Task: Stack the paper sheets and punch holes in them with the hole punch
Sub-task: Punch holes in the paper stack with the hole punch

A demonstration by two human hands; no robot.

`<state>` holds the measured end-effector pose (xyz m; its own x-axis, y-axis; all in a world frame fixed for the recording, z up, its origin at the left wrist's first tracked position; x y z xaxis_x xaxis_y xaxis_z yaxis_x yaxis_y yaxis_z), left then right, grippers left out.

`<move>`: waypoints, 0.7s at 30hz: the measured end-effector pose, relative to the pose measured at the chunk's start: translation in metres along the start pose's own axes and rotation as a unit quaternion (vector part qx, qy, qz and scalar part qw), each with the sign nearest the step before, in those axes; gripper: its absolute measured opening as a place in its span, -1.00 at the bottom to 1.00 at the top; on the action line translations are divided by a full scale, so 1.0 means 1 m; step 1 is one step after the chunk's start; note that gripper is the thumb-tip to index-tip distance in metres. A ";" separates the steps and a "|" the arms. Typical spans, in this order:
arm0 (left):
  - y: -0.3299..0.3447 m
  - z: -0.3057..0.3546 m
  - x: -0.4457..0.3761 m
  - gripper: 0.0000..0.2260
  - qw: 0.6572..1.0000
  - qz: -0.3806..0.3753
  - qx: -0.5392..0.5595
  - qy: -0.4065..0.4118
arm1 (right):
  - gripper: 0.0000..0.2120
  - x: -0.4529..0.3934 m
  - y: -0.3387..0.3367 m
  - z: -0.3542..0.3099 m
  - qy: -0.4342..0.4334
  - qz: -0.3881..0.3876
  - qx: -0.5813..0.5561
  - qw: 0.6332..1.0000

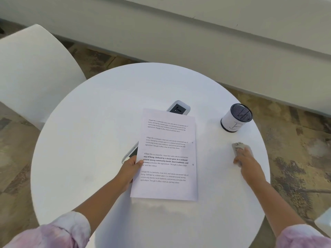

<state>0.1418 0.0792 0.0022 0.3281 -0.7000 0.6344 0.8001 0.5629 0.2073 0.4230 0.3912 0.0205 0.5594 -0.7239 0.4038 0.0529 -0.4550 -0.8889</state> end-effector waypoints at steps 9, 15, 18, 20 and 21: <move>-0.005 0.003 -0.009 -0.81 1.000 0.005 -0.016 0.000 | -0.68 0.009 -0.008 -0.023 -0.024 0.083 -0.061 0.994; -0.005 0.006 -0.006 -0.81 1.000 0.001 -0.008 0.010 | -0.71 0.019 0.019 -0.083 -0.048 0.087 -0.213 0.972; -0.008 0.008 -0.002 -0.81 1.000 0.000 -0.008 0.017 | -0.63 0.011 0.015 -0.075 0.017 0.132 -0.176 0.975; -0.010 0.010 -0.001 -0.82 1.000 0.001 -0.004 0.022 | -0.56 0.008 0.007 -0.057 0.094 0.143 -0.081 0.982; -0.011 0.010 0.000 -0.82 1.000 0.002 -0.002 0.024 | -0.53 0.007 0.005 -0.047 0.134 0.124 -0.043 0.982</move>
<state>0.1280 0.0775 0.0074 0.3556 -0.7175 0.5990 0.8001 0.5649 0.2017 0.3888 0.3596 0.0292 0.3070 -0.9237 0.2291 -0.1350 -0.2806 -0.9503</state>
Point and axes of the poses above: each hand's wrist, its own x-axis away from the middle knuckle, its own y-axis out of the palm, z = x × y, the point moved 3 cm from there along -x, towards the middle knuckle, and after that the axes turned 12 degrees about -z, right-handed, at the moved point
